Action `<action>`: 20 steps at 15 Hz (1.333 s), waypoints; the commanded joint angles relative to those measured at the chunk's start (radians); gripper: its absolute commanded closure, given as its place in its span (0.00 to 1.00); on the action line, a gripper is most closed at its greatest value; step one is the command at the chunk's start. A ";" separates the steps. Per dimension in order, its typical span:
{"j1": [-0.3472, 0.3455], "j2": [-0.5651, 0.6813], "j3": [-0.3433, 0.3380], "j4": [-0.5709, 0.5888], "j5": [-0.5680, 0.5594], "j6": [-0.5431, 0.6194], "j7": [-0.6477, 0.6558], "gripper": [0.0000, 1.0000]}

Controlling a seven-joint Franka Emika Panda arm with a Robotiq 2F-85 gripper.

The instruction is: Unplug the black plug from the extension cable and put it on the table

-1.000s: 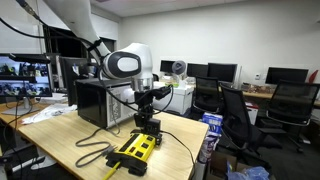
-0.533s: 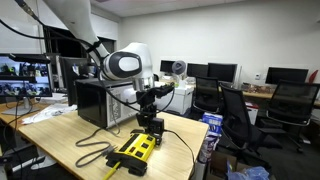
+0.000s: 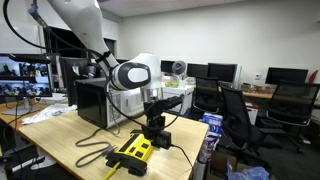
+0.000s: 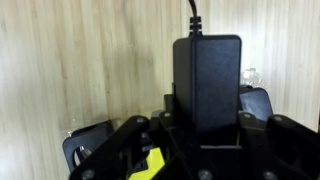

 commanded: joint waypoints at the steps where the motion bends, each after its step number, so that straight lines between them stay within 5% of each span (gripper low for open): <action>1: -0.054 0.049 0.043 0.084 0.082 -0.093 -0.020 0.84; 20: -0.115 0.150 0.083 0.188 0.129 -0.159 -0.030 0.84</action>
